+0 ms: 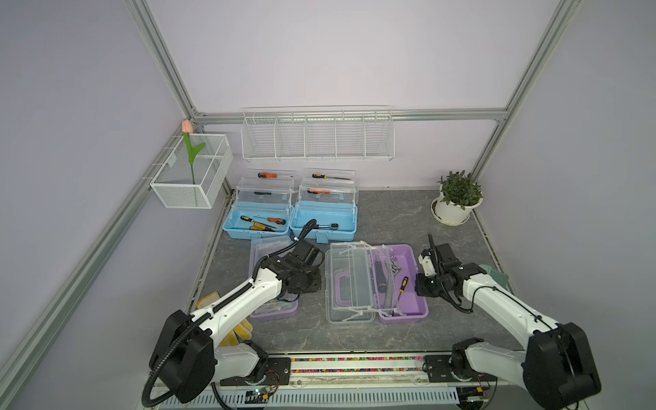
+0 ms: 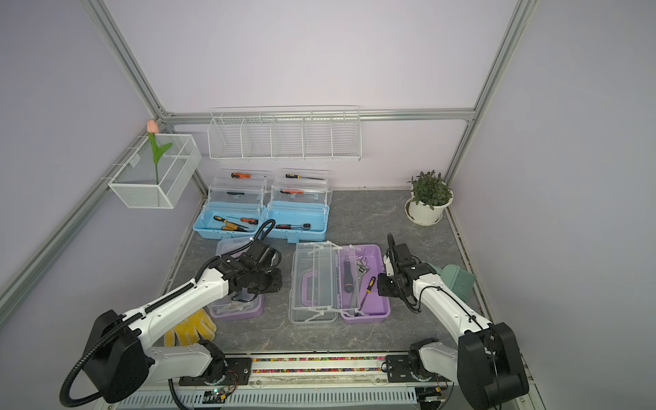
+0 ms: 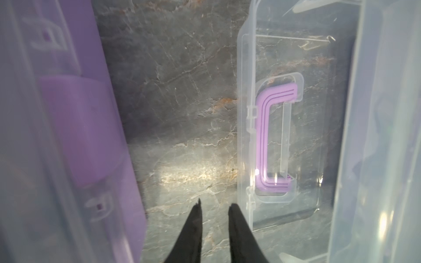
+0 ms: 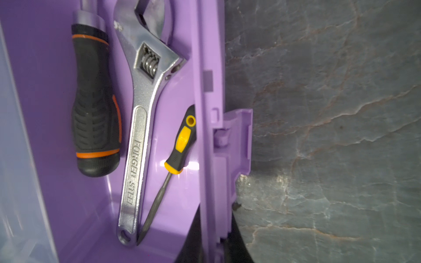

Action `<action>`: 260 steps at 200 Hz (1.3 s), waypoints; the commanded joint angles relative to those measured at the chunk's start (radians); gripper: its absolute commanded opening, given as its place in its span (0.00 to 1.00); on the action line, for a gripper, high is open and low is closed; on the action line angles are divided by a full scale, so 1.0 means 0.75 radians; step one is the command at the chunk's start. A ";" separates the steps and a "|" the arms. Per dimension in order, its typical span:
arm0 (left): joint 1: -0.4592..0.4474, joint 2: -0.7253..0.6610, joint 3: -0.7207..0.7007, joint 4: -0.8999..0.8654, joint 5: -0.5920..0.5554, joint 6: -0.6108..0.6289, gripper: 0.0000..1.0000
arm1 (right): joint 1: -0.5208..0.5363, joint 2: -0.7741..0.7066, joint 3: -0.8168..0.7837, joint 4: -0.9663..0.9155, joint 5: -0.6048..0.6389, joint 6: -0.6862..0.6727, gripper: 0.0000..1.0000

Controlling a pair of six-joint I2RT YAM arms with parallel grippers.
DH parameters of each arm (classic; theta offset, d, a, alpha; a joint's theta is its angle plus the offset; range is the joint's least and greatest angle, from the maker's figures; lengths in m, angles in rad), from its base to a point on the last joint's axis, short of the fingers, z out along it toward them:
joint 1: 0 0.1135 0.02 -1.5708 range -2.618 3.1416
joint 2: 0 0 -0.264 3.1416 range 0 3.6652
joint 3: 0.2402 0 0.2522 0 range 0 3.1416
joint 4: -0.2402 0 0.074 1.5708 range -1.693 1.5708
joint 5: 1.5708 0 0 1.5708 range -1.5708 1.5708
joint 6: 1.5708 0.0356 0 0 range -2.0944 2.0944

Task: Close toolboxes
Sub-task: Close the toolbox lid.

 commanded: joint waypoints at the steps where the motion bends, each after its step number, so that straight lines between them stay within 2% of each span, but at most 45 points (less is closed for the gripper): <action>1: -0.013 0.015 -0.053 0.181 0.125 -0.079 0.32 | -0.012 -0.005 0.063 0.097 -0.078 0.017 0.07; 26: -0.032 0.033 -0.085 0.250 0.160 -0.102 0.42 | -0.012 -0.007 0.057 0.103 -0.078 0.013 0.07; 50: -0.044 0.036 -0.109 0.307 0.180 -0.125 0.49 | -0.011 -0.002 0.053 0.106 -0.077 0.013 0.07; 63: -0.047 0.052 -0.119 0.320 0.187 -0.131 0.49 | -0.009 0.002 0.053 0.107 -0.077 0.013 0.07; 116: -0.056 0.102 -0.145 0.364 0.190 -0.144 0.32 | -0.006 -0.007 0.041 0.110 -0.076 0.017 0.07; 145: -0.056 0.101 -0.138 0.346 0.178 -0.137 0.15 | -0.005 -0.009 0.038 0.112 -0.075 0.018 0.07; 180: -0.056 0.054 -0.083 0.250 0.125 -0.110 0.00 | 0.010 -0.010 0.040 0.109 -0.076 0.023 0.07; 218: -0.057 -0.028 0.076 0.049 0.018 -0.048 0.00 | 0.061 -0.009 0.048 0.106 -0.038 0.045 0.07; 260: -0.083 -0.045 0.276 -0.227 -0.196 0.004 0.00 | 0.111 -0.025 0.043 0.159 0.008 0.089 0.07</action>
